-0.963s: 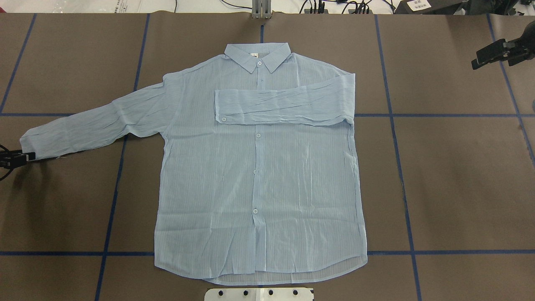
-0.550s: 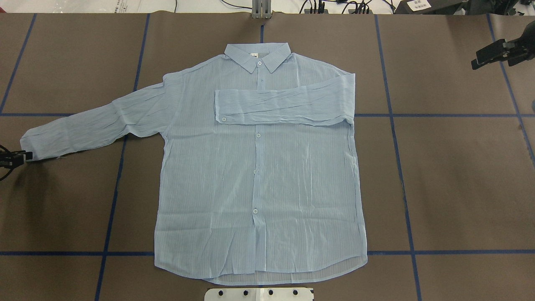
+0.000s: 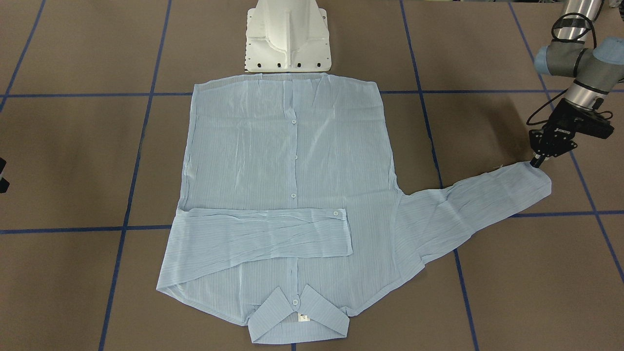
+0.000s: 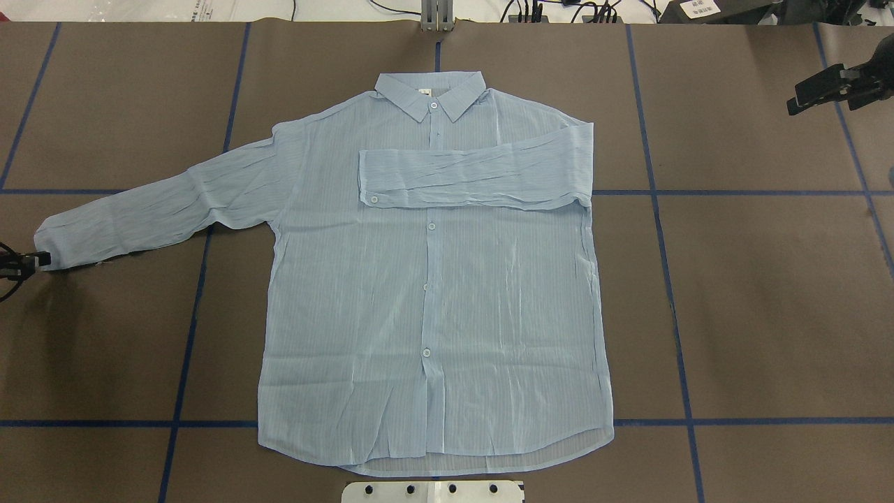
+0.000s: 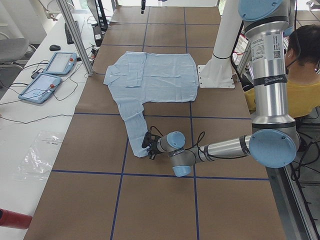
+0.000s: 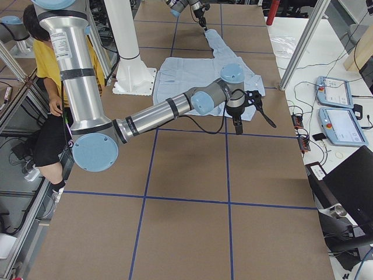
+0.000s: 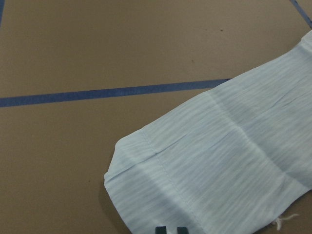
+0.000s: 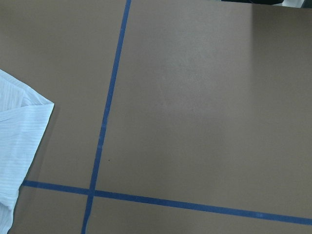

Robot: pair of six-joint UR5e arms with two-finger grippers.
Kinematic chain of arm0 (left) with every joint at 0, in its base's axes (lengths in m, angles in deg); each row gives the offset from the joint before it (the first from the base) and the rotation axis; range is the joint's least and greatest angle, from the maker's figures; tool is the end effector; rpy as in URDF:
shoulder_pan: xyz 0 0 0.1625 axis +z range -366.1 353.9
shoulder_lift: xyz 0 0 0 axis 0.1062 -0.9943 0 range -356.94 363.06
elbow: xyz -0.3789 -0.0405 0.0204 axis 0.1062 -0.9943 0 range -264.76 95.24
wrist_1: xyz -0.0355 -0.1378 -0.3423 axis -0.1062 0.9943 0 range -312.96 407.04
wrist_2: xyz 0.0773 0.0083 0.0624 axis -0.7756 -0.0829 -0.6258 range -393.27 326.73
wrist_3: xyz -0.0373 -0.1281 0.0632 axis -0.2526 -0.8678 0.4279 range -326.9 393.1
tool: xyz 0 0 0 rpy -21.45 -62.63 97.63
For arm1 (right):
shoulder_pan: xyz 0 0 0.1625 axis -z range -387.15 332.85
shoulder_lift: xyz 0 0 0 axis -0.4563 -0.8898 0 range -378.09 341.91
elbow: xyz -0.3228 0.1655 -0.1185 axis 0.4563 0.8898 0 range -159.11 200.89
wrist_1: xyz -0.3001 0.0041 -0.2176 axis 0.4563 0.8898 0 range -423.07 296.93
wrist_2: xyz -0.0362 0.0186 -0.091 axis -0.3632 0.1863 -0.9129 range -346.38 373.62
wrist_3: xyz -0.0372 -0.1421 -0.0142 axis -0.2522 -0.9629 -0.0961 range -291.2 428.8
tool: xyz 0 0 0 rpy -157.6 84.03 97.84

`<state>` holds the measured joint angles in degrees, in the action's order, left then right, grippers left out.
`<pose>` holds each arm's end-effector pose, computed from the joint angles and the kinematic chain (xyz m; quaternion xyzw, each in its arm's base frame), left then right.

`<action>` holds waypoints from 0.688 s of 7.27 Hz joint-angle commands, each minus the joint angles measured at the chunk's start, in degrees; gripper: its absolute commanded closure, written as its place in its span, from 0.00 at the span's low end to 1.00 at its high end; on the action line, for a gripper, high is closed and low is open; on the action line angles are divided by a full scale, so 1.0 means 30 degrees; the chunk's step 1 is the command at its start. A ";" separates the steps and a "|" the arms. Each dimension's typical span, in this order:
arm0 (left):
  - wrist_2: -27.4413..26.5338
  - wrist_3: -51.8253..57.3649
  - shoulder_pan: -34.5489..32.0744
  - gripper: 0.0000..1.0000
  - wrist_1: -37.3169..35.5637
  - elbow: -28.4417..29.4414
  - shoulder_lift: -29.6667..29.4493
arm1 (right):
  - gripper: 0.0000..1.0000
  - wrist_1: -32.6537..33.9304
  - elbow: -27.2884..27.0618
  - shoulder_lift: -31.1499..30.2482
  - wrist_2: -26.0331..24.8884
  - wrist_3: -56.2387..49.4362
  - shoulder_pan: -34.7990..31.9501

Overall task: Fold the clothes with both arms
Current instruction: 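Grasp the cuff of the sleeve nearest the left gripper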

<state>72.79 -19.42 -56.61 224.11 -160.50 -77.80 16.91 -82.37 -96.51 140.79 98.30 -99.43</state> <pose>0.2010 -0.3893 0.6502 0.2773 0.4582 -0.0222 0.8442 -0.1222 -0.5274 0.4306 0.1383 -0.3923 -0.0022 0.9094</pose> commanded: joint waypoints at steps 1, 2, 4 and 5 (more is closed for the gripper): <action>0.1458 -0.0012 -0.0184 1.00 -0.0400 -0.1695 0.0030 | 0.00 0.0000 -0.0006 0.0005 0.0004 0.0040 0.0011; 0.2920 -0.0012 -0.0533 1.00 -0.0461 -0.2722 -0.0173 | 0.00 0.0000 -0.0006 0.0005 -0.0025 0.0040 0.0011; 0.3754 -0.0332 -0.1415 1.00 -0.0520 -0.5356 -0.1570 | 0.00 0.0000 -0.0006 0.0005 -0.0025 0.0069 0.0011; 0.3987 -0.1639 -0.1358 1.00 -0.1333 -0.5920 -0.3060 | 0.00 0.0000 -0.0006 0.0034 -0.0025 0.0069 0.0011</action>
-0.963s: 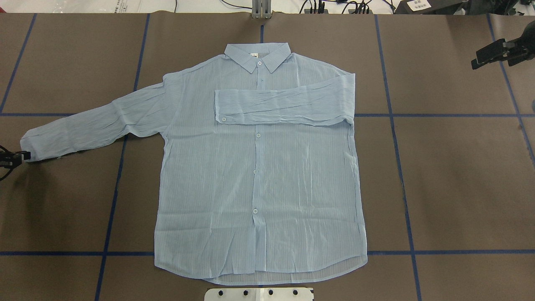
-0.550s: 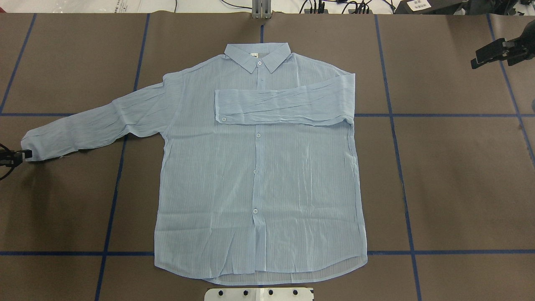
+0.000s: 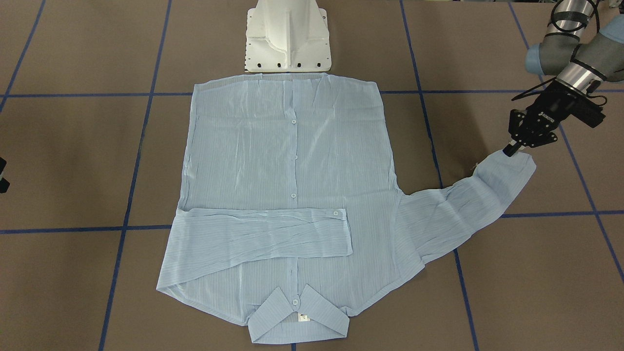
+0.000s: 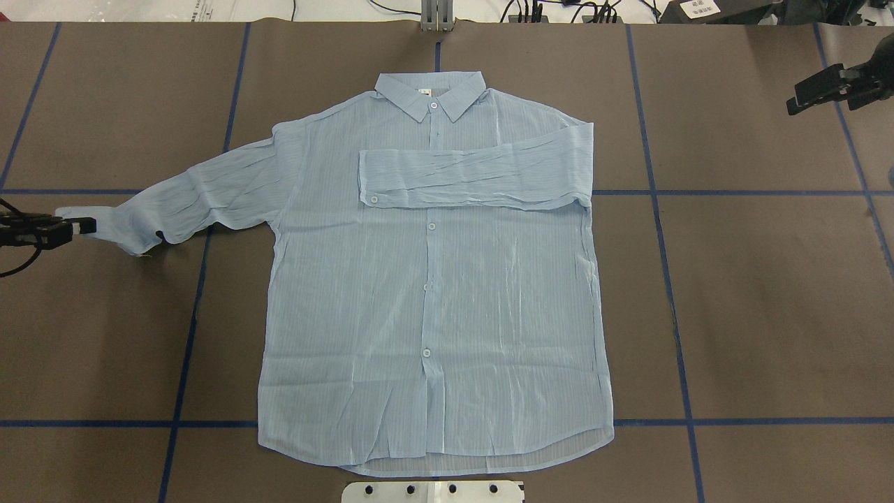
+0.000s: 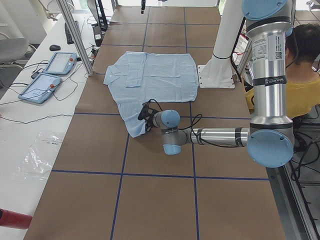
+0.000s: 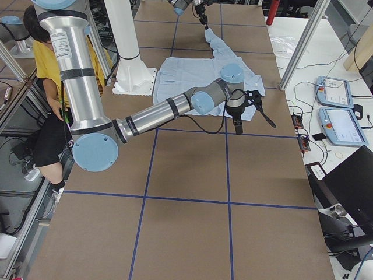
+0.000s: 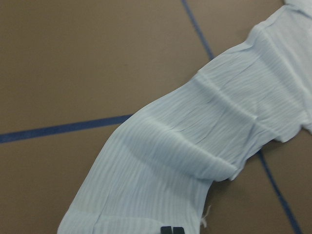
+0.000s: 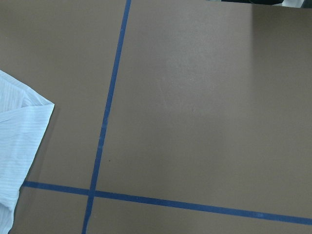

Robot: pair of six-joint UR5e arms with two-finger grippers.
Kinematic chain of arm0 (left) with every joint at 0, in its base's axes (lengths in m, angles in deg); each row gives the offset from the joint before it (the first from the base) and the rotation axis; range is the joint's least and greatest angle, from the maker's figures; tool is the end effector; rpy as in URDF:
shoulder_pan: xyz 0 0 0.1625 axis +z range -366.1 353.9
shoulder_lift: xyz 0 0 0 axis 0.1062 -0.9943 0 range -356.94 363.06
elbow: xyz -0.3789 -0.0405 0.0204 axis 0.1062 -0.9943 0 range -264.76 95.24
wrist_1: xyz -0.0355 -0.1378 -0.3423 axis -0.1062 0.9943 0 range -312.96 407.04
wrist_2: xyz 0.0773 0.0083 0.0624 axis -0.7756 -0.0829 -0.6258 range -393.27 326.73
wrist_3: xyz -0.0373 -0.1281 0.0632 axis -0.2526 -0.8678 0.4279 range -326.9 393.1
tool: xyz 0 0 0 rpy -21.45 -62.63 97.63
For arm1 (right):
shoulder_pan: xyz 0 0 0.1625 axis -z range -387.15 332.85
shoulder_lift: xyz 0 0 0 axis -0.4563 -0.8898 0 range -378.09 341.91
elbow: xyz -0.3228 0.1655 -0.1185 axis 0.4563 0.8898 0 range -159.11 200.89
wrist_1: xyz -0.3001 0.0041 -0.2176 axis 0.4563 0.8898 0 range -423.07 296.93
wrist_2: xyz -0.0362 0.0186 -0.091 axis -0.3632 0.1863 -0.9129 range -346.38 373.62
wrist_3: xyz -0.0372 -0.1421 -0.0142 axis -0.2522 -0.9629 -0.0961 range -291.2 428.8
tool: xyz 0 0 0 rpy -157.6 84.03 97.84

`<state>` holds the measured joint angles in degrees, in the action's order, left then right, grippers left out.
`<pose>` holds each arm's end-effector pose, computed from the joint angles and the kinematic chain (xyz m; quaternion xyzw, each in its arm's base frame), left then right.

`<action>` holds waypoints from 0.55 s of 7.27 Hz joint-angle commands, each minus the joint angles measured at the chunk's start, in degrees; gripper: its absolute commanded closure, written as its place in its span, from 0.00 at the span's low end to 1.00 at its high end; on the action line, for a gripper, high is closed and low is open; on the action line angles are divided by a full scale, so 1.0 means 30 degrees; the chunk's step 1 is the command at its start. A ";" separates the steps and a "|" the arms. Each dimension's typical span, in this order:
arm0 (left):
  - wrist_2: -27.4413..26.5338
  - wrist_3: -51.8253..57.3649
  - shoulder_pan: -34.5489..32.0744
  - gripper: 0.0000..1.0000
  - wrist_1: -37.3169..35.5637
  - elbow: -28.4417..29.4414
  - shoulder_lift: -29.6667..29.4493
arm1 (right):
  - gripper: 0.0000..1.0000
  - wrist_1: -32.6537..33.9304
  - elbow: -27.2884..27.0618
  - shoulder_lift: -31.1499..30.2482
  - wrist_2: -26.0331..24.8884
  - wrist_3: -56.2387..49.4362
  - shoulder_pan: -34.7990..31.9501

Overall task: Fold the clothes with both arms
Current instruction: 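Fold the sleeve across the chest over the first sleeve with the left gripper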

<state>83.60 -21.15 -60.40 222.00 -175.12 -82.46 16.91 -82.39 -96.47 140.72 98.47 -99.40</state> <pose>0.2151 -0.4133 0.4903 0.3210 0.5708 0.0294 0.7551 -0.1224 -0.5276 0.4301 0.1383 -0.3922 -0.0010 0.9094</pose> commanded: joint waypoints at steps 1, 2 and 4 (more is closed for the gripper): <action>0.1171 -0.3630 -0.0122 1.00 -0.3680 -0.1285 -0.4741 | 0.00 0.0000 0.0000 0.0050 -0.0002 0.0040 0.0000; 0.1207 -0.4033 -0.0007 1.00 -0.6263 -0.1200 -0.7587 | 0.00 0.0029 -0.0029 0.0137 -0.0002 0.0099 0.0000; 0.0975 -0.4942 0.1245 1.00 -1.1511 -0.0821 -1.2283 | 0.00 0.0029 -0.0029 0.0167 -0.0031 0.0274 0.0000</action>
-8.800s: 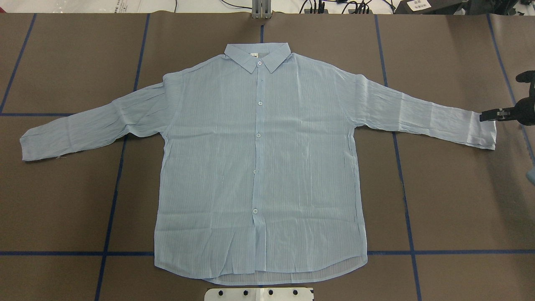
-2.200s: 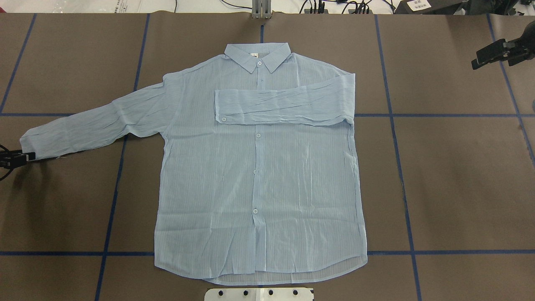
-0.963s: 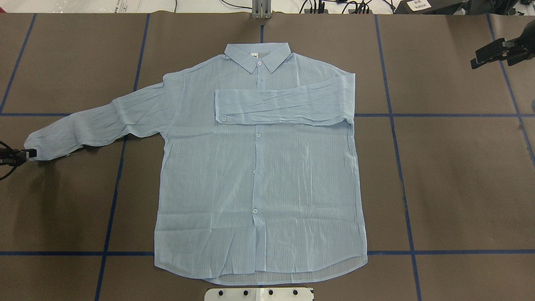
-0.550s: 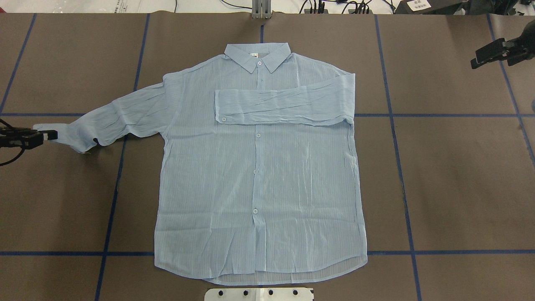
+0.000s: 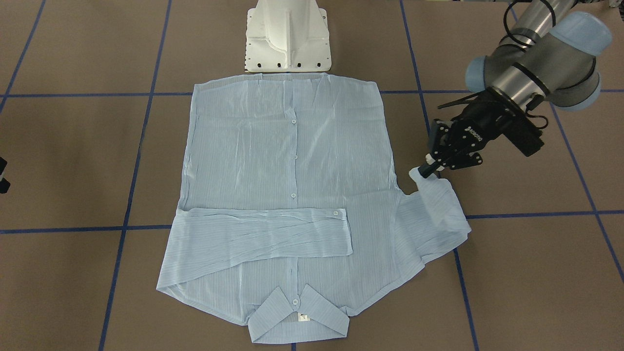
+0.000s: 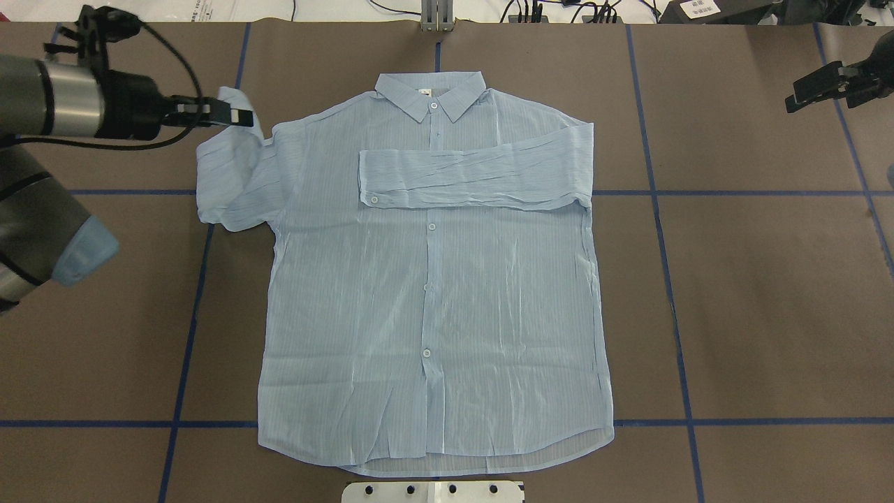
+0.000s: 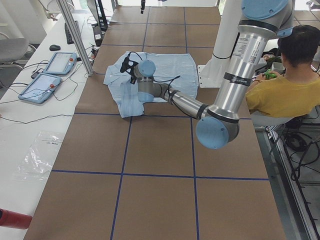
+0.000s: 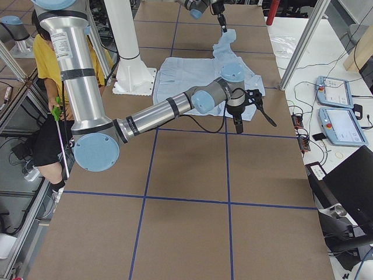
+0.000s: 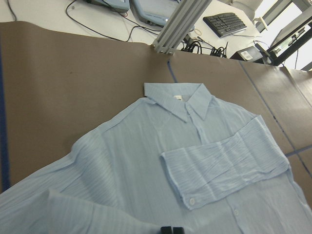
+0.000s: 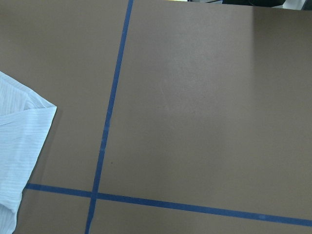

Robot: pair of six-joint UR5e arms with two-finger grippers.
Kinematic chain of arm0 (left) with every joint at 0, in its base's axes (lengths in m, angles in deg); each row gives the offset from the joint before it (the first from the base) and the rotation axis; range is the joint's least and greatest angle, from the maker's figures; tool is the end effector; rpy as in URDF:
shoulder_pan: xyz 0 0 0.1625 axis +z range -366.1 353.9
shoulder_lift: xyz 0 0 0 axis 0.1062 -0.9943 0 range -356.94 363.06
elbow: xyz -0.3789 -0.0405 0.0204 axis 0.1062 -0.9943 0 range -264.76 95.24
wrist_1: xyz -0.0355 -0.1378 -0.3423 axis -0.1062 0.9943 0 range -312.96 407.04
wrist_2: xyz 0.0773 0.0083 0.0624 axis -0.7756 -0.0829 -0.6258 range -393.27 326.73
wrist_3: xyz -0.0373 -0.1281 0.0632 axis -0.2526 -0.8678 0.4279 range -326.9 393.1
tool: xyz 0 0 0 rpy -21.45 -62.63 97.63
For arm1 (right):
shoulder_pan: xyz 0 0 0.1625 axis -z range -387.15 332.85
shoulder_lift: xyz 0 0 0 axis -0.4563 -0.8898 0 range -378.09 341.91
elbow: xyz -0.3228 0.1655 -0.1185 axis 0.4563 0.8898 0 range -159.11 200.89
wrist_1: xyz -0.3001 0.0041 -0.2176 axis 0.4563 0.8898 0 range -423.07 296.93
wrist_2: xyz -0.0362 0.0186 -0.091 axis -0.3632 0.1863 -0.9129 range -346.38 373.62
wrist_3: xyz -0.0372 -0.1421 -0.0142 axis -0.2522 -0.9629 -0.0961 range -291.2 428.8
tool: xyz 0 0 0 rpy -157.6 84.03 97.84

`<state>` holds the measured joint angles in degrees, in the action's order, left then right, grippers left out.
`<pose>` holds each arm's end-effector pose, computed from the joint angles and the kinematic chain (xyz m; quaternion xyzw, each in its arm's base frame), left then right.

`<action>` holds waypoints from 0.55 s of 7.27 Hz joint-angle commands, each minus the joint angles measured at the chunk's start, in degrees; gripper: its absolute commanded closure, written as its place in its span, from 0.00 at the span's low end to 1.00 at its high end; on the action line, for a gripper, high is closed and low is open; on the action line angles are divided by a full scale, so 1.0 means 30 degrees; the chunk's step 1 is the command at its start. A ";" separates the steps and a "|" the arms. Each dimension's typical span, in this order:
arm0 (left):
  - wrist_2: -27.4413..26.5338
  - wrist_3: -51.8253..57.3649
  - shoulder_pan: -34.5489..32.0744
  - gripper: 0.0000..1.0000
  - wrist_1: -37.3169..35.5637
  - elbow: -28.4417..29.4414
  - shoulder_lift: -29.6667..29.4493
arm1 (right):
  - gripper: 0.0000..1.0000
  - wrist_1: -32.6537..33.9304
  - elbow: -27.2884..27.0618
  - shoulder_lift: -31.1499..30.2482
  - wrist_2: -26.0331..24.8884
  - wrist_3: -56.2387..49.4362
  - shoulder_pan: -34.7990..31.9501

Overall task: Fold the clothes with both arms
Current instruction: 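Fold the sleeve across the chest over the first sleeve with the left gripper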

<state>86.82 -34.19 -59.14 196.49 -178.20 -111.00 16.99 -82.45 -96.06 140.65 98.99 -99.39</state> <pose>0.3106 -0.5113 0.2585 0.2592 0.6401 -0.0109 0.7232 -0.1229 -0.5293 0.4261 0.1397 -0.3933 0.0021 0.9087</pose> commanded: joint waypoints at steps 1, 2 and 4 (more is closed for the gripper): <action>-0.1377 -0.1844 0.1559 1.00 -0.3206 0.1340 -0.4503 | 0.00 0.0005 -0.0006 0.0032 -0.0010 0.0131 -0.0001; -0.2347 -0.2001 0.2727 1.00 -0.3237 0.3033 -0.6232 | 0.00 0.0005 -0.0006 0.0032 -0.0010 0.0131 -0.0001; -0.5709 -0.2413 0.5217 1.00 -0.3092 0.5531 -0.8003 | 0.00 0.0005 -0.0006 0.0061 0.0019 0.0335 -0.0001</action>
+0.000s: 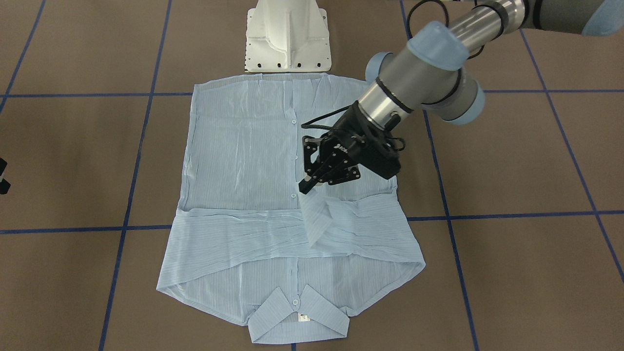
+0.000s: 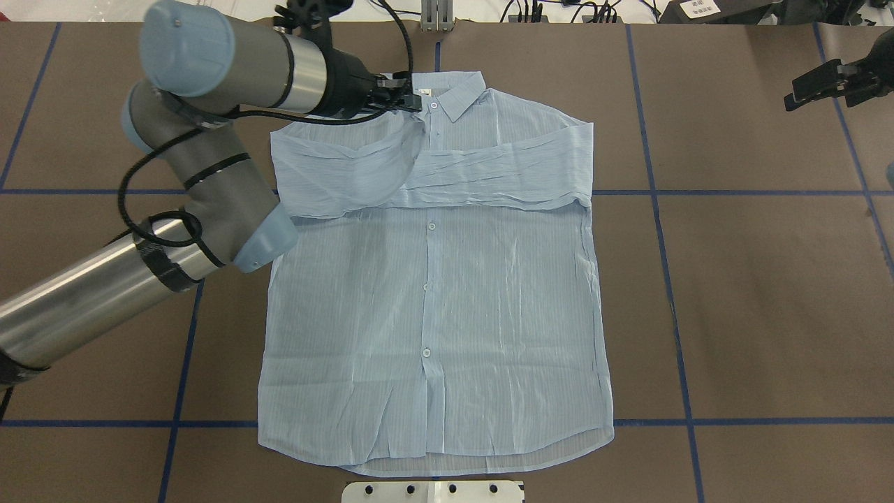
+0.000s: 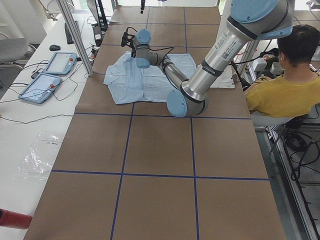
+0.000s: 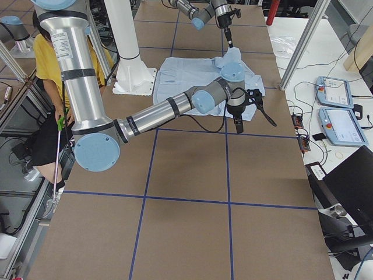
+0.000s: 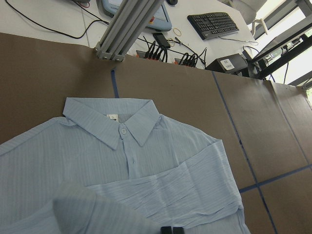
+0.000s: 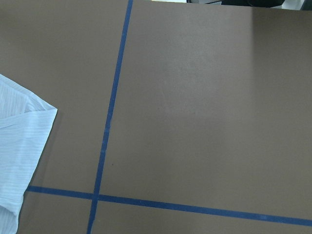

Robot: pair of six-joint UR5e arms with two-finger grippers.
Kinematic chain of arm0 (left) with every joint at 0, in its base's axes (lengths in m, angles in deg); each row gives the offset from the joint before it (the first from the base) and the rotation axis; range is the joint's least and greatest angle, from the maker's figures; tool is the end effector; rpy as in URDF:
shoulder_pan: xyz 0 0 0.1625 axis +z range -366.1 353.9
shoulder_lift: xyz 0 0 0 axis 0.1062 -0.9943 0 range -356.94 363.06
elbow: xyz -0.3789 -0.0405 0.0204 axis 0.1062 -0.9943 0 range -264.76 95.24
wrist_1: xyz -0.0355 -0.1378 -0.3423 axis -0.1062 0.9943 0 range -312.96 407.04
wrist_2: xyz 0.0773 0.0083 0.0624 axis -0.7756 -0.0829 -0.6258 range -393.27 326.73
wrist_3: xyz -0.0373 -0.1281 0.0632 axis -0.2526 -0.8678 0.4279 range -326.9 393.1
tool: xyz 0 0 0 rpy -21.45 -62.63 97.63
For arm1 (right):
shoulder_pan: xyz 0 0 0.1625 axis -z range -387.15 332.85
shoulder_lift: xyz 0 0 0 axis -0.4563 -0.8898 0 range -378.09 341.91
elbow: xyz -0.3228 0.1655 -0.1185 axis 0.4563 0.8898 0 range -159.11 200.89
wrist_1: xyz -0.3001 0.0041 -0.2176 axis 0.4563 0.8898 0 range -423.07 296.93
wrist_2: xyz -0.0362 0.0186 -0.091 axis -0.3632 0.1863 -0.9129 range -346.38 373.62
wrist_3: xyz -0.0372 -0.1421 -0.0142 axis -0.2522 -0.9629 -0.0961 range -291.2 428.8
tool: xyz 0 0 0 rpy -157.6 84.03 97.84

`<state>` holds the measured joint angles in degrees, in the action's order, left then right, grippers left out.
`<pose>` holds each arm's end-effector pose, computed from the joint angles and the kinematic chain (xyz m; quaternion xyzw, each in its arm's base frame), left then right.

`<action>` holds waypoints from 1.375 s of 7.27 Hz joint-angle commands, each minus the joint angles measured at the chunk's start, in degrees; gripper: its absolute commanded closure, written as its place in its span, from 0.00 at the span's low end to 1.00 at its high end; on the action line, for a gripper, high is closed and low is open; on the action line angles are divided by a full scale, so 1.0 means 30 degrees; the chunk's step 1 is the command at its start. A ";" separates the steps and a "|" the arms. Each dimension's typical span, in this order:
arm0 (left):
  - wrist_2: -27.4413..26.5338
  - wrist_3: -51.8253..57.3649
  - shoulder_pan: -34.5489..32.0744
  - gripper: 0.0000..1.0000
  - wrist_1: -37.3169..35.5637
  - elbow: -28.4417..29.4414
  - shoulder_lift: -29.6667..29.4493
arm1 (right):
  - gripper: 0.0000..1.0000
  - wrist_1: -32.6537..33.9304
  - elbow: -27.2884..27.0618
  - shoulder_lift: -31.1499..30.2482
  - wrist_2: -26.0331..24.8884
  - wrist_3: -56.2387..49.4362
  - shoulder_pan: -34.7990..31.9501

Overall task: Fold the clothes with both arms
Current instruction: 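Fold the sleeve across the chest over the first sleeve with the left gripper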

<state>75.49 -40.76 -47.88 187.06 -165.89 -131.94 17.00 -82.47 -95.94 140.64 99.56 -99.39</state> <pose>0.4614 -0.5273 0.1383 0.2220 0.6472 -0.0514 0.7275 -0.1230 -0.5298 0.4248 0.1388 -0.3942 0.0062 0.9084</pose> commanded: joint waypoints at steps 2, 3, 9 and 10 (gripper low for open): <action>-0.4020 -0.0224 0.3547 1.00 0.0054 0.2050 -0.1171 | 0.00 0.0000 0.0000 0.0109 -0.0005 0.0321 -0.0001; -0.5102 -0.0195 0.4514 1.00 0.0083 0.2574 -0.1258 | 0.00 0.0000 0.0000 0.0110 0.0024 0.0466 0.0028; -0.4800 0.4297 0.5434 0.00 -0.4197 -0.1415 0.0198 | 0.00 -0.0059 -0.2656 0.0110 -0.0762 0.6280 0.2597; -0.3602 0.5390 0.4591 0.00 -0.6514 -0.3261 0.0989 | 0.00 -0.0030 -0.3478 0.0023 -0.2217 0.8299 0.4202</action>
<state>61.15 -29.73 -31.97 175.75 -169.13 -131.78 16.85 -89.61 -95.64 137.87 117.27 -91.77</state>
